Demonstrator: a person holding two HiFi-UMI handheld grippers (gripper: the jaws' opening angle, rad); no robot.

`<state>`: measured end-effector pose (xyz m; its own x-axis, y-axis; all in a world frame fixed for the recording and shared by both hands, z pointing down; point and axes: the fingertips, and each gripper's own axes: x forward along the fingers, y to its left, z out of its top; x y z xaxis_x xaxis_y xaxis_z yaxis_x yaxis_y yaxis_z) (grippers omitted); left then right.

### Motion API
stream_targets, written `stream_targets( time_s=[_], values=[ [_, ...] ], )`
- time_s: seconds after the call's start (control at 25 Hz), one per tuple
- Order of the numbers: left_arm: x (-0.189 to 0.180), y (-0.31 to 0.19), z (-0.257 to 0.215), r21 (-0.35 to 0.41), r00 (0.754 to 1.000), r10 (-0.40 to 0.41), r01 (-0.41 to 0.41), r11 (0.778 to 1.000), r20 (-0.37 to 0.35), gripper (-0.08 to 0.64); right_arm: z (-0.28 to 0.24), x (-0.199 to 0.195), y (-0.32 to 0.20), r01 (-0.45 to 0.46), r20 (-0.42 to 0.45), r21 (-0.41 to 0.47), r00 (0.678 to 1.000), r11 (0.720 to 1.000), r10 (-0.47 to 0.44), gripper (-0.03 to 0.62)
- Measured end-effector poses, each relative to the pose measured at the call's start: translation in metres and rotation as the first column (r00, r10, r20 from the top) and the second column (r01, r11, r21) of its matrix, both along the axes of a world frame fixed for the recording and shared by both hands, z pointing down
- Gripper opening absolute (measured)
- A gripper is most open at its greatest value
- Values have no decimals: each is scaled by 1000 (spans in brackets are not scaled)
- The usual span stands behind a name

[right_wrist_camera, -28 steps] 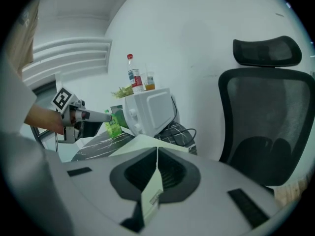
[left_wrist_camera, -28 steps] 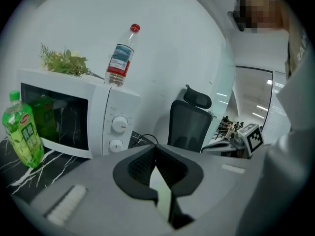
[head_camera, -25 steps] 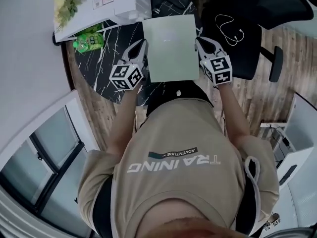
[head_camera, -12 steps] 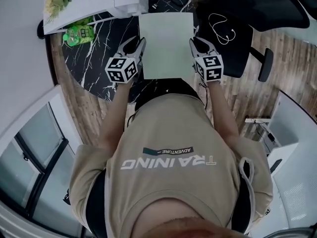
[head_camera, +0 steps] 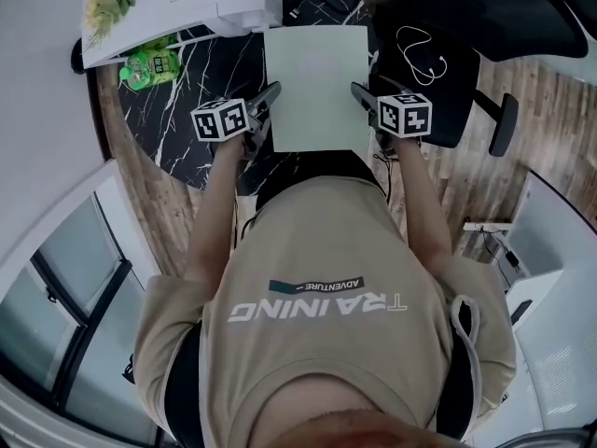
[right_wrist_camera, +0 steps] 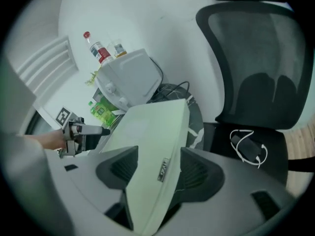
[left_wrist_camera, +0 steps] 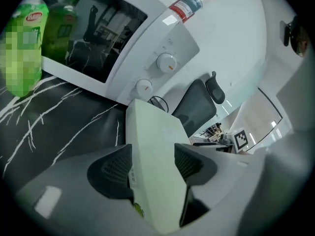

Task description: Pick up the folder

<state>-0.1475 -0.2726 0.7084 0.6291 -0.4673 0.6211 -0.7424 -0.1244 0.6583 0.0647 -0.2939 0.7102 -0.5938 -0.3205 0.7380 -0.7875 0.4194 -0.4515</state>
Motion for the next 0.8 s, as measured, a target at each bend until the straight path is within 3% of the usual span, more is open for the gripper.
stream_targets(
  time_s=[0.24,0.36,0.64,0.8],
  values=[
    [14,3,20,-100,993,93,-99,990,-68,281,27,-1,7,41,26,-127,999,991,-38,244],
    [20,5,29,-139,990,110,-121,983,-84,282,38,-3,8,17,86,-207,996,978,1,253],
    [28,5,47,-176,992,112,-120,977,-55,302,52,-6,9,-9,179,-320,981,947,69,287],
    [31,4,54,-198,988,113,-133,971,-110,319,55,-8,7,-16,183,-332,980,943,81,299]
  ],
)
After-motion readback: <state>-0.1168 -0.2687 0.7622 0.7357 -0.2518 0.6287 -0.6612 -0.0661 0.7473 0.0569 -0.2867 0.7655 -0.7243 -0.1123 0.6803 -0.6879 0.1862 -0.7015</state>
